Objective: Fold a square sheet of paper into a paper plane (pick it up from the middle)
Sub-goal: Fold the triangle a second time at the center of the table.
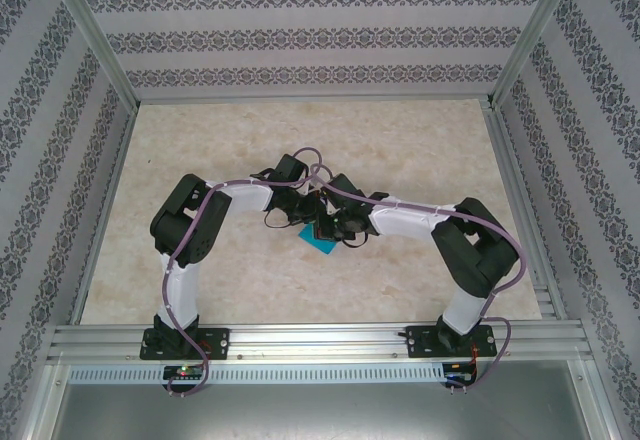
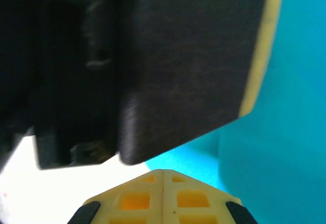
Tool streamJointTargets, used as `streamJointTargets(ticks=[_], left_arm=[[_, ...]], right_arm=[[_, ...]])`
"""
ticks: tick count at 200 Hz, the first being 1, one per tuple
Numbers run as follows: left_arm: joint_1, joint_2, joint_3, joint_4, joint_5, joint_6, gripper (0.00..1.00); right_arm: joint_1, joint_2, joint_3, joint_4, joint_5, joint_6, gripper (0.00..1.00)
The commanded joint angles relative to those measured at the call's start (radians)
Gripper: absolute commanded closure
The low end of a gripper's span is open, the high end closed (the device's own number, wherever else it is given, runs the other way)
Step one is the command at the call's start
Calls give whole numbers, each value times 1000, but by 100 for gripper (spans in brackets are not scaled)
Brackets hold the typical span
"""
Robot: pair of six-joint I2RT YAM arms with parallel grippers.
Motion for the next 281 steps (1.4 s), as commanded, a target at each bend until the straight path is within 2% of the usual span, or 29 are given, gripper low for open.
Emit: streamJointTargets(ticks=[1, 67, 171, 225, 281], left_arm=[[-15, 78, -53, -94, -92, -14, 96], [-16, 83, -49, -91, -84, -20, 97], [-16, 90, -57, -91, -86, -30, 98], [-15, 94, -59, -104, -104, -39, 98], [-16, 100, -62, -104, -109, -49, 99]], right_arm=[[-15, 13, -22, 32, 56, 14, 99], [-40, 50, -11, 41, 44, -9, 99], [-43, 91, 20, -40, -5, -84, 99], [-42, 70, 3, -108, -42, -156, 100], [-36, 25, -67, -103, -73, -174, 100]])
